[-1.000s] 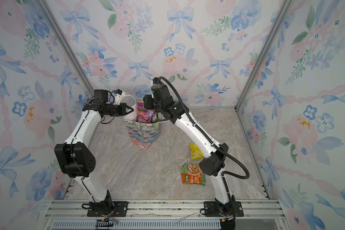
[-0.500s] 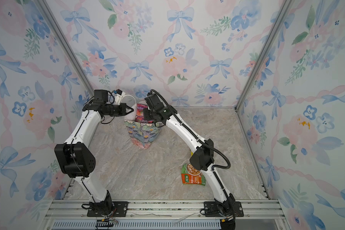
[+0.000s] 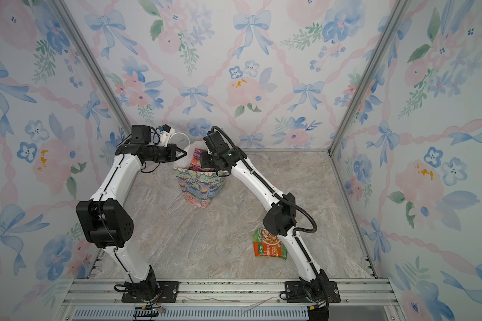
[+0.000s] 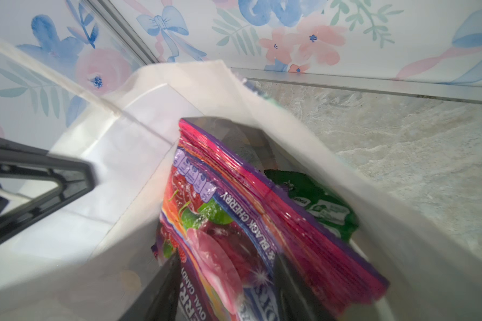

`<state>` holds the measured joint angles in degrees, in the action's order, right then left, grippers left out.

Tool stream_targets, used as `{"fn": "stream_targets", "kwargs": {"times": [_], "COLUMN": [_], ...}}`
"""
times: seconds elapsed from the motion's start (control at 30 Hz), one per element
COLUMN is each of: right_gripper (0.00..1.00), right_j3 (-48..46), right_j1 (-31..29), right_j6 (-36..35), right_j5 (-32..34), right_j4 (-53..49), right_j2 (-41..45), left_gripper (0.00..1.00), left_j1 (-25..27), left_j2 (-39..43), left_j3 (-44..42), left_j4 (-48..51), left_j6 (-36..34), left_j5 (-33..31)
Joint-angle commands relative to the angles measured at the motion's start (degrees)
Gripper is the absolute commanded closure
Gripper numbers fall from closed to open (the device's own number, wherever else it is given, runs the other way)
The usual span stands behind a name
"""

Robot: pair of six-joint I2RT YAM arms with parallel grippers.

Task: Place the snacks into the paper bag
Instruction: 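Move the right gripper back to the yellow chips packet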

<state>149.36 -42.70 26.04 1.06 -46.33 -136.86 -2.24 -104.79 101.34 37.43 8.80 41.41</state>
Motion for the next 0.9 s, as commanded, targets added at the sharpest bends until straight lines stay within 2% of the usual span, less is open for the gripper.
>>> {"fn": "stream_targets", "kwargs": {"times": [0.0, 0.23, 0.33, 0.47, 0.57, 0.7, 0.87], "right_gripper": [0.37, 0.17, 0.09, 0.0, 0.03, 0.03, 0.03], "right_j3": [1.22, -8.49, -18.38, -38.05, -53.65, -71.1, -86.64], "right_j1": [0.52, 1.43, 2.07, 3.81, 6.78, 13.07, 18.92], "right_j6": [-0.74, -3.4, -4.77, -3.99, -0.82, 5.27, 9.37], "right_j5": [-0.93, 3.18, 8.01, 14.48, 17.42, 17.65, 17.35], "right_j4": [2.03, 4.87, 6.22, 10.23, 12.88, 11.99, 10.02], "right_j2": [7.88, 19.62, 26.76, 38.65, 48.82, 59.36, 66.6], "left_gripper": [1.0, 1.0, 1.0, 1.0, 1.0, 1.0, 1.0], "left_j1": [-0.48, -0.48, -0.48, -0.48, -0.47, -0.57, -0.49], "left_j2": [1.4, 1.61, 1.65, 1.67, 1.79, 1.53, 1.39], "left_j3": [-0.53, -0.53, -0.53, -0.53, -0.53, -0.53, -0.44], "left_j4": [0.08, 0.11, 0.08, 0.08, 0.1, 0.09, 0.14], "left_j6": [-0.52, -0.53, -0.54, -0.53, -0.62, -0.51, -0.42], "left_j5": [0.83, 0.69, 0.77, 0.76, 0.58, 0.91, 1.01]}}
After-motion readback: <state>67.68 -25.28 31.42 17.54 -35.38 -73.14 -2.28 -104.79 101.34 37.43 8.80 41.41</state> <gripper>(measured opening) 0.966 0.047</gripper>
